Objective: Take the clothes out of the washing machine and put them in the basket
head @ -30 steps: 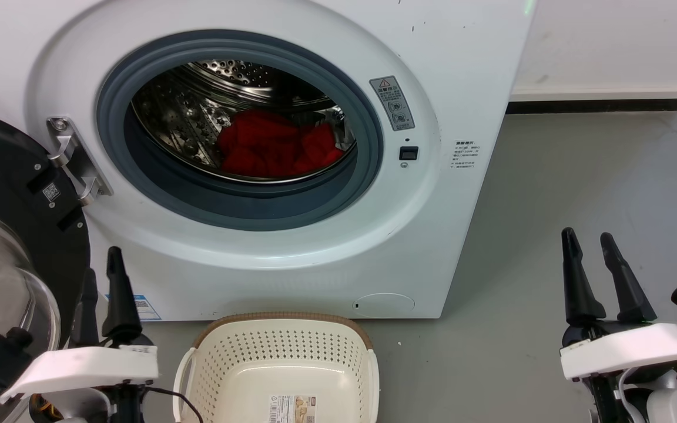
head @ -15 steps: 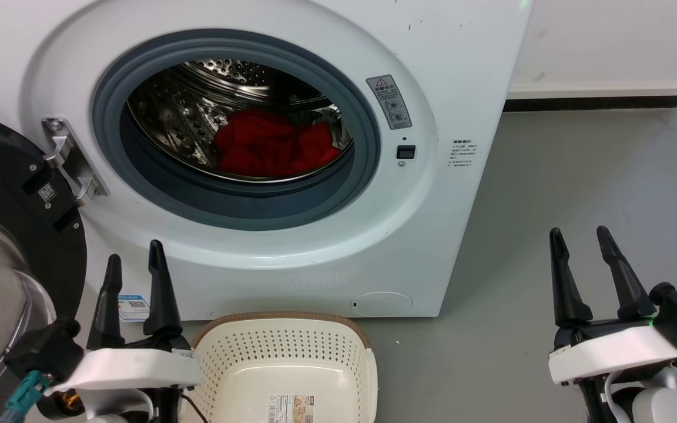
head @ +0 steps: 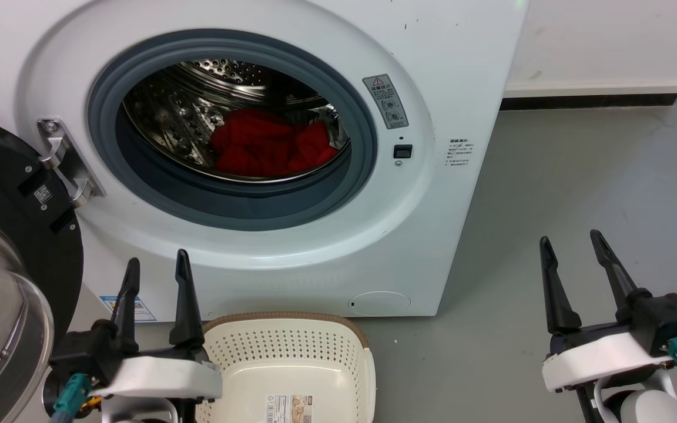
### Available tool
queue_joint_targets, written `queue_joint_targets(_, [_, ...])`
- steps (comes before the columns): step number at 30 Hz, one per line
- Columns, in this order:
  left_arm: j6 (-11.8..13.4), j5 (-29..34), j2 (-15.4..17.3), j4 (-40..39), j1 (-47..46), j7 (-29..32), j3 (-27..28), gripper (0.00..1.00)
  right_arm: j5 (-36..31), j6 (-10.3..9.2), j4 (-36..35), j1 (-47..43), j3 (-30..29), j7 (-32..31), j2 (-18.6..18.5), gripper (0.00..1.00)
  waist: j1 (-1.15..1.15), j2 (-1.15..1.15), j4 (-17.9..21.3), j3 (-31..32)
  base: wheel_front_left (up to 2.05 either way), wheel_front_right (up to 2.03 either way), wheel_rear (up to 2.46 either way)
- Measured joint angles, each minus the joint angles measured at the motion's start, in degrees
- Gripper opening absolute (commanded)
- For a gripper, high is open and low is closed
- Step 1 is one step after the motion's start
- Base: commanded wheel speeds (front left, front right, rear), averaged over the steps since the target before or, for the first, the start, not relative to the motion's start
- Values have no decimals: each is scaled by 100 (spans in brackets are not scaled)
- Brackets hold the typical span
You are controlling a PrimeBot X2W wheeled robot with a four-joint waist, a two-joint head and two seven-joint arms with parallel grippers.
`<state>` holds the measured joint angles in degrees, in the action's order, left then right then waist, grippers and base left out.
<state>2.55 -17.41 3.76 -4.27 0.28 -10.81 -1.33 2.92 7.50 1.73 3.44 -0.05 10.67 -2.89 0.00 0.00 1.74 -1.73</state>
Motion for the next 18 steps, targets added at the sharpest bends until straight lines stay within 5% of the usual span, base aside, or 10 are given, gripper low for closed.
queue_joint_targets(18, [60,896,115,377,69,-210,-335,100,-1009,1,21,-14,53,234,-1,100,0,0,62,19,0,0,0])
